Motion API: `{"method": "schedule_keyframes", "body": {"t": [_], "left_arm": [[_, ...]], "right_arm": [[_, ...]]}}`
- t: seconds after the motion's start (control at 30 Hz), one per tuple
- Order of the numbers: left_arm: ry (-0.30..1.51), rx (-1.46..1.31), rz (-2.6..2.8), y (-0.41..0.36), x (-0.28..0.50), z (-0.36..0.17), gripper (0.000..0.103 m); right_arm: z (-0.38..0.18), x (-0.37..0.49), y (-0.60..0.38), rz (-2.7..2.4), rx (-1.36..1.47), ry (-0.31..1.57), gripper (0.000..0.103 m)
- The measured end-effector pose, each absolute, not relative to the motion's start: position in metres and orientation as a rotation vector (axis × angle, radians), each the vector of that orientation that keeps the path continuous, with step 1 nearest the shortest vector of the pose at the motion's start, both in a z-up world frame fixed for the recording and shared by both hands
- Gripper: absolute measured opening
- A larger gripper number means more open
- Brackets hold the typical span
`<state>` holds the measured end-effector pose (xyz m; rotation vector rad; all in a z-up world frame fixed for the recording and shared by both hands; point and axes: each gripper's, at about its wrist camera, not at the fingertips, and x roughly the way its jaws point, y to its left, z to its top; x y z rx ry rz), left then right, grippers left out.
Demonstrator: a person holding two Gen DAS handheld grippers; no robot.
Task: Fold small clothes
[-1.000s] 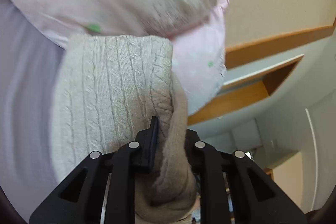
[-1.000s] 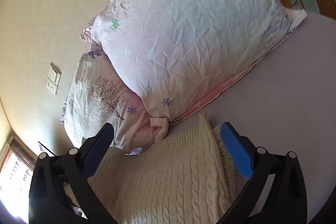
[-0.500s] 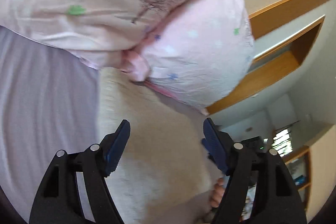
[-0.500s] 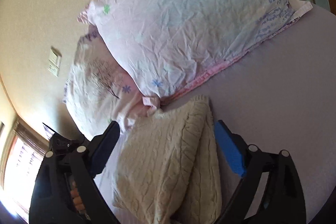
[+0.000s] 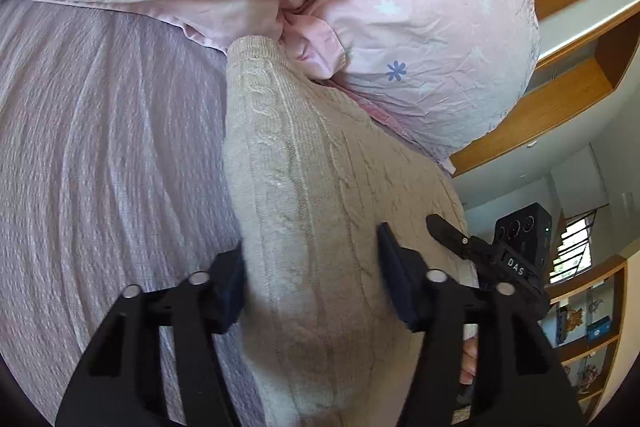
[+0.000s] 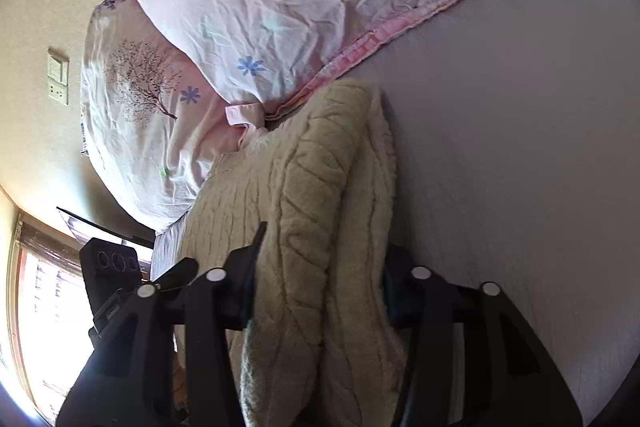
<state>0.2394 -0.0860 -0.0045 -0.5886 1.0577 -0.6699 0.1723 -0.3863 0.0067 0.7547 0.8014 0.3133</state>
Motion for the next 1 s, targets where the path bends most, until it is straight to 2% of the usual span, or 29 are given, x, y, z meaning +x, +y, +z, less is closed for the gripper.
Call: {"method": "schedule_keyframes", "body": {"t": [0.07,0.17,0.27,0.33,0.37,0.4,0.43,0.53,0.57,0.63,0.67,0.77,0.8,0.83,0.87,0.9,0.93,0.97,1.0], "left_arm": [[1.045,-0.617,-0.701,-0.059,0.231,0.009,0.038],[0.958,-0.526,-0.621,-0.020,0.222,0.036,0.038],[0.928,-0.384,-0.446,0.008,0.231,0.046,0.047],[0.875,-0.308,-0.316,0.024,0.224,0.052,0.047],[0.836,-0.291,-0.303,0.031,0.215,0.058,0.053],[0.803,-0.273,-0.297,0.037,0.205,0.063,0.069],[0.779,-0.248,-0.276,0.042,0.195,0.068,0.075],[0.757,-0.161,-0.253,0.043,0.165,0.073,0.083],[0.763,-0.152,-0.255,0.042,0.157,0.073,0.086],[0.794,-0.151,-0.270,0.035,0.146,0.067,0.088],[0.817,-0.149,-0.266,0.031,0.141,0.065,0.092],[0.845,-0.139,-0.280,0.023,0.127,0.058,0.093],[0.848,-0.128,-0.271,0.019,0.123,0.057,0.100],[0.850,-0.112,-0.253,0.015,0.121,0.056,0.102],[0.846,-0.098,-0.250,0.010,0.118,0.055,0.102],[0.843,-0.084,-0.258,0.005,0.116,0.053,0.102],[0.844,-0.067,-0.263,0.000,0.115,0.050,0.102],[0.851,-0.040,-0.247,-0.005,0.115,0.048,0.102],[0.862,-0.002,-0.221,-0.010,0.115,0.045,0.102]], "right_arm": [[0.018,0.171,-0.373,0.409,0.768,0.759,0.035],[0.028,0.192,-0.334,0.500,0.744,0.775,0.034],[0.027,0.225,-0.298,0.382,0.619,0.842,0.044],[0.036,0.219,-0.296,0.214,0.524,0.817,0.050],[0.043,0.206,-0.301,0.246,0.568,0.757,0.053],[0.049,0.194,-0.305,0.288,0.600,0.712,0.055],[0.055,0.184,-0.306,0.310,0.600,0.699,0.055],[0.062,0.169,-0.290,0.345,0.541,0.730,0.055],[0.059,0.172,-0.280,0.328,0.499,0.773,0.053],[0.045,0.189,-0.265,0.236,0.413,0.866,0.017],[0.040,0.191,-0.269,0.219,0.439,0.855,0.011],[0.041,0.183,-0.291,0.152,0.579,0.774,0.010],[0.042,0.180,-0.292,0.134,0.563,0.760,0.010],[0.045,0.176,-0.290,0.140,0.540,0.754,0.010],[0.049,0.169,-0.285,0.155,0.525,0.742,0.014],[0.055,0.157,-0.280,0.144,0.494,0.728,0.026],[0.061,0.143,-0.275,0.116,0.443,0.717,0.043],[0.068,0.127,-0.270,0.104,0.402,0.695,0.092],[0.071,0.111,-0.267,0.115,0.372,0.662,0.101]]}}
